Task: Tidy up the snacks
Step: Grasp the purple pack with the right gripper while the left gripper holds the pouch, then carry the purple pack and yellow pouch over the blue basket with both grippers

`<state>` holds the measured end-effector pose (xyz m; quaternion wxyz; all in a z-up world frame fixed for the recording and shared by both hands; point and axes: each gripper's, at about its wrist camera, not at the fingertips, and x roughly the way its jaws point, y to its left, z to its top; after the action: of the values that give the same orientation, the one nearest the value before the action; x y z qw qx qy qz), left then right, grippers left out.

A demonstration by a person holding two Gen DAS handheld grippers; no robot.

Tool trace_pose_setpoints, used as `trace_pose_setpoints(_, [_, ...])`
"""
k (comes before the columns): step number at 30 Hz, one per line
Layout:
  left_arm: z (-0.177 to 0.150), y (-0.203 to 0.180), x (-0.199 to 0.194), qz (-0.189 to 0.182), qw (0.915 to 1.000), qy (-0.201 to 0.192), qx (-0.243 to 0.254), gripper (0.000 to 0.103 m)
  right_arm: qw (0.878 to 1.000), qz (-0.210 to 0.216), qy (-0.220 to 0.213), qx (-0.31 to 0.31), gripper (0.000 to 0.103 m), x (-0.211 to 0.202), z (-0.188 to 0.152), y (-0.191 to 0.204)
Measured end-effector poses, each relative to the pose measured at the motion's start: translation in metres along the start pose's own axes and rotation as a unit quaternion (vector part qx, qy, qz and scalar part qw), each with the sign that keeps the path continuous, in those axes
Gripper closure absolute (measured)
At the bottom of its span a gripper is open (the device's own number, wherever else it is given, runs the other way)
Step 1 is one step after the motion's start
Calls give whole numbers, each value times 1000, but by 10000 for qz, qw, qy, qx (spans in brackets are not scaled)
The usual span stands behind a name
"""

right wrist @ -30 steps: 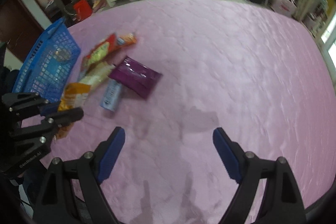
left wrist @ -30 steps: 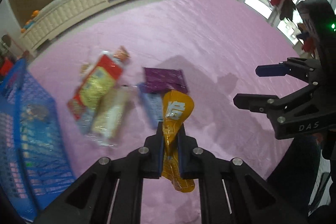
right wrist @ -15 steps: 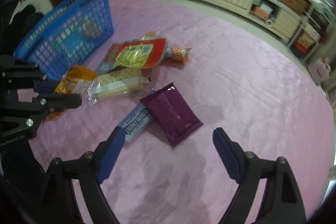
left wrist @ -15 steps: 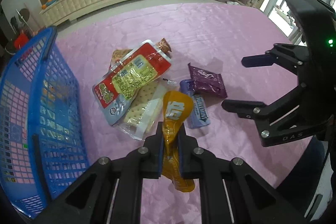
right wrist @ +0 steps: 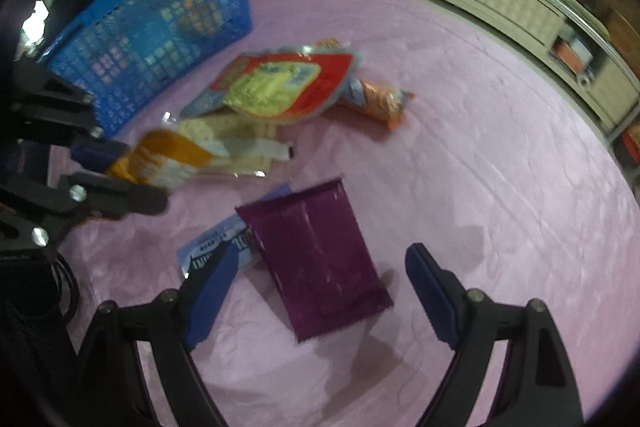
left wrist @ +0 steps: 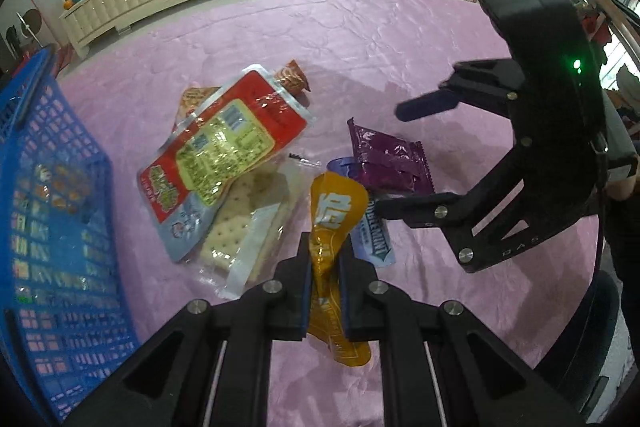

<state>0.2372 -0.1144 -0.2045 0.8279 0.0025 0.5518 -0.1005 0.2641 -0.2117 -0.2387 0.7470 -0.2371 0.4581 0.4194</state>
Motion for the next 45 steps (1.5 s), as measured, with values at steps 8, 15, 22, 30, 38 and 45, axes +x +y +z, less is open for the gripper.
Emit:
trace_pose_setpoints(8, [4,3,10,12,10000,31,15,93,9962,863,38,-94,42,3,0,-6])
trace_pose_setpoints(15, [-4,4,-1,-34,10000,-81,3,93,9983,556,146,-122,45,-4,-8,15])
trace_pose_setpoints(22, [-12,6,-35,-33,9994,-356,7,93,9991,402,23,-97,45,-40,-7,38])
trace_pose_setpoints(30, [-25,12,-88,18,9965,-831,36,93,9991,75,-295,-293,45,-96,8,76])
trace_pose_setpoints(38, [-37,30,-140,175,9916,-1272,125,93,9962,-120,-601,-616,45,-135,38,119])
trace_pose_setpoints(45, [-48,67,-177,368,9893,-1408,124,93,9935,-216,-838,-740,45,-147,74,147])
